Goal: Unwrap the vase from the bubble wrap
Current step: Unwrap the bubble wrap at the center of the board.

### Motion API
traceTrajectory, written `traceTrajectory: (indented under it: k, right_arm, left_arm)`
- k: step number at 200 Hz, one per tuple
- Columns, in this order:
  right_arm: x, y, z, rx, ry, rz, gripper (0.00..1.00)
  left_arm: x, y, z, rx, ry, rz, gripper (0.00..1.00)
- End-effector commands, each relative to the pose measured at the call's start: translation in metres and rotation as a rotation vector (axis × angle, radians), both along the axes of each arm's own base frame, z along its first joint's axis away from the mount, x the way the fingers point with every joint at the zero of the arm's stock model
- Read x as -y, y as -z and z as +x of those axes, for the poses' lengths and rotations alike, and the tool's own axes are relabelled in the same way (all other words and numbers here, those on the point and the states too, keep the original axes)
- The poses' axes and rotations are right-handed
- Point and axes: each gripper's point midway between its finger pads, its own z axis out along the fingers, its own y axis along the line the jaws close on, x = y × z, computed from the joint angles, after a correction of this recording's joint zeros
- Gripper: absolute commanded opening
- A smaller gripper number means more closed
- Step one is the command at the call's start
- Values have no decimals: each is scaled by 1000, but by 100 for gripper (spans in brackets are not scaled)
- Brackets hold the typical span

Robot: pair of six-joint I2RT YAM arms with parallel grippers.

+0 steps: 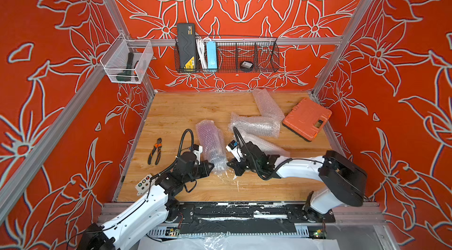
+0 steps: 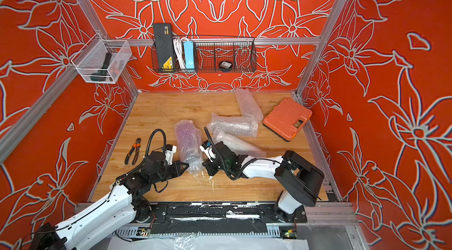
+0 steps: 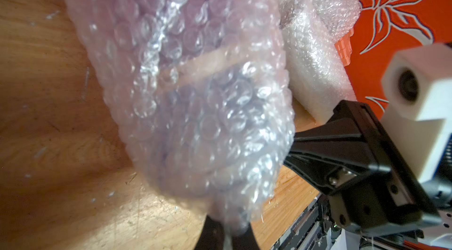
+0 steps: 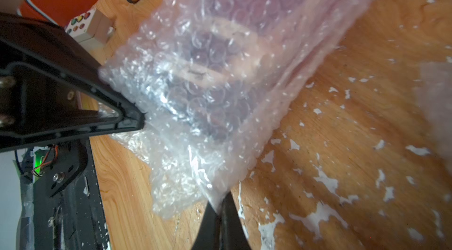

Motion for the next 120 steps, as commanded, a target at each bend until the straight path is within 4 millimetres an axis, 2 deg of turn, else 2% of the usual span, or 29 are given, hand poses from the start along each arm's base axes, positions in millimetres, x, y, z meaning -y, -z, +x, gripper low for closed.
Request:
traceTrajectory:
  k: [1, 32, 54, 63, 92, 100, 109, 120]
  right_arm:
    - [29, -6, 16, 61, 156, -48, 0]
    - [58, -2, 19, 81, 246, -94, 0]
    - [62, -6, 12, 58, 250, -53, 0]
    - [64, -8, 7, 41, 243, -44, 0]
    - [80, -5, -11, -7, 240, -34, 0]
    - [85, -4, -16, -19, 240, -33, 0]
    - [89, -3, -20, -32, 240, -31, 0]
    - [95, -2, -26, -44, 237, -30, 9]
  left_arm:
    - [-21, 5, 7, 3, -104, 81, 0]
    - [-29, 6, 9, 5, -146, 109, 0]
    - [-28, 7, 7, -10, -142, 109, 0]
    - [-27, 5, 7, -10, -143, 104, 14]
    - [-22, -9, 3, 8, -120, 78, 72]
    - [-20, -13, 2, 10, -115, 71, 78]
    - [-19, -17, 1, 8, -109, 66, 80]
    - [-17, -26, 1, 18, -97, 58, 85]
